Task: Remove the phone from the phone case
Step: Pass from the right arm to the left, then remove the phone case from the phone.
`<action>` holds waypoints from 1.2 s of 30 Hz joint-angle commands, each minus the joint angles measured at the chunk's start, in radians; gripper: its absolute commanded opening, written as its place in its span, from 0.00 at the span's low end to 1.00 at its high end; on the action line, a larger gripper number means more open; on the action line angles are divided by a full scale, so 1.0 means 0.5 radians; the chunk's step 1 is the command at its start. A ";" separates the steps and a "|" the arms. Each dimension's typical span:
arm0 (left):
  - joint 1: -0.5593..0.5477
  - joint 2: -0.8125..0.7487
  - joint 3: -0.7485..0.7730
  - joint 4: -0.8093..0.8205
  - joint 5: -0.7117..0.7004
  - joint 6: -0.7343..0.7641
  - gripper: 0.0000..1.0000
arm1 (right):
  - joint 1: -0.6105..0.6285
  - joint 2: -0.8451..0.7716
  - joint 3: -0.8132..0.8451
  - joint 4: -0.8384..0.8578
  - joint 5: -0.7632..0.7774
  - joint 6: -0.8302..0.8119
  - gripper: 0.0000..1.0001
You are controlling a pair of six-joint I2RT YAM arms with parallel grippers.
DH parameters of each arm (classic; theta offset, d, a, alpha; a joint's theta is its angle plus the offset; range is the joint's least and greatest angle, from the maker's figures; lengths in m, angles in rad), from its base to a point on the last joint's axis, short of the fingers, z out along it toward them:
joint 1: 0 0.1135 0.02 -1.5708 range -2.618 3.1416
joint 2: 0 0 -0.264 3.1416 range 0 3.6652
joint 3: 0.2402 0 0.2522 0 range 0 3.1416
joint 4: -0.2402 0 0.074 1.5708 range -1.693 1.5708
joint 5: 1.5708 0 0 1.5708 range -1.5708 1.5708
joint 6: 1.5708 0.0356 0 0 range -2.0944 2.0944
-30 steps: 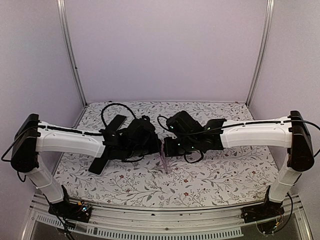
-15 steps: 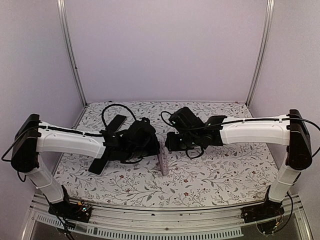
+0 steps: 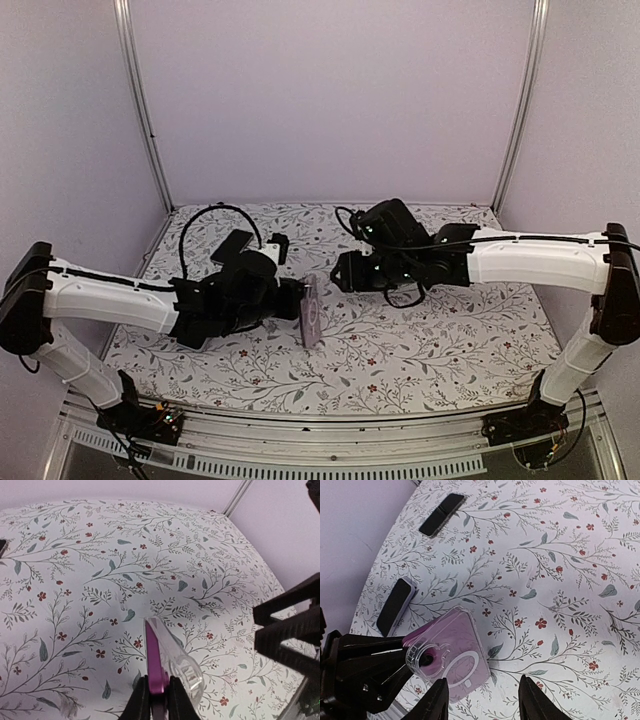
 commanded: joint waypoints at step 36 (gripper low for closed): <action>-0.569 -0.212 -0.304 1.133 -0.852 1.586 0.00 | -0.059 -0.113 0.006 0.272 -0.654 0.060 0.64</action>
